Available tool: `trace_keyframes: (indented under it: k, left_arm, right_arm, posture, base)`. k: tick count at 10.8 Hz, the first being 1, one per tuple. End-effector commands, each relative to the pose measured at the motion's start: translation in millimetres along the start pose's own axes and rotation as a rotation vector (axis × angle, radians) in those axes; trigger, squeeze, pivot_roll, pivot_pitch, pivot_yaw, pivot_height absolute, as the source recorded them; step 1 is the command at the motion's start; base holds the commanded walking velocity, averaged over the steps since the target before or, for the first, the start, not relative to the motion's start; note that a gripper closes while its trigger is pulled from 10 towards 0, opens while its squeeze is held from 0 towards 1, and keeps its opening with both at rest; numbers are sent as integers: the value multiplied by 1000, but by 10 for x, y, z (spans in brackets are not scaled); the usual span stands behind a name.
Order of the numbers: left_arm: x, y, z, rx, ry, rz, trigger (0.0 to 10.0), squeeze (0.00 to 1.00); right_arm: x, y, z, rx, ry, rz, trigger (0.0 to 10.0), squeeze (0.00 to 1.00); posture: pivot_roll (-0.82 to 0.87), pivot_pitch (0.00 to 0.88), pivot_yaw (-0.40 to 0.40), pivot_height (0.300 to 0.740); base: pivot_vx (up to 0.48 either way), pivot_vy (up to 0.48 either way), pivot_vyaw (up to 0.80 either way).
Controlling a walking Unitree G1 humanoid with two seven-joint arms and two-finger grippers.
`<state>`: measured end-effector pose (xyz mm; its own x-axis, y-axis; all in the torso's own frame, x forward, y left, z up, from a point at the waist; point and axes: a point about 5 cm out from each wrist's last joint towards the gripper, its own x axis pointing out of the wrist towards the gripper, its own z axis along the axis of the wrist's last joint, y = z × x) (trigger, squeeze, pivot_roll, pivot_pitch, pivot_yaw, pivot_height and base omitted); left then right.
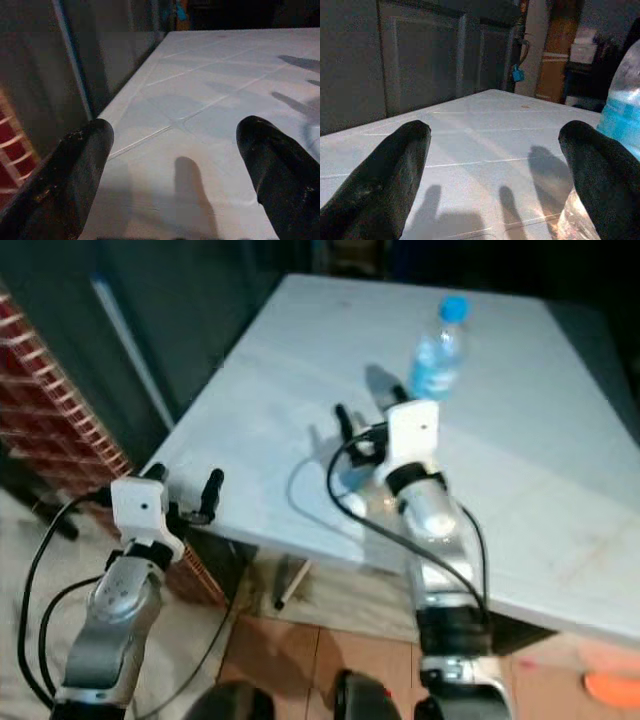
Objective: Restocking fridge
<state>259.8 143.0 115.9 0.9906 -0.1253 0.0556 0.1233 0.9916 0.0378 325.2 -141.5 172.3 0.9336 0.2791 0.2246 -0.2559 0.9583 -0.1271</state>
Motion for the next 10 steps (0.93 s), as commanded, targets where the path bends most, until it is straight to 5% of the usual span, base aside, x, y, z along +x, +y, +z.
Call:
trace_keyframes:
  k: [1, 4, 7, 10]
  left_arm:
    - [-20, 33, -15, 10, 6, 12, 10000, 0]
    - [-30, 17, -33, 2, 15, 12, 10000, 0]
    - [-47, 0, -54, -1, 24, 0, 10000, 0]
    - [-42, -11, -60, -5, 24, -1, 10000, 0]
  right_arm:
    - [21, -2, 58, -12, -5, -15, 10000, 0]
    - [-144, 22, -184, -3, 154, -119, 10000, 0]
    - [-327, -13, -479, 142, 374, -170, 10000, 0]
    - [-438, -24, -463, 202, 462, -152, 10000, 0]
  posture:
    - [30, 64, 58, 740]
    - [27, 71, 52, 740]
    - [15, 80, 51, 740]
    - [6, 83, 43, 740]
  base:
    - [0, 0, 0]
    - [0, 0, 0]
    - [0, 0, 0]
    - [0, 0, 0]
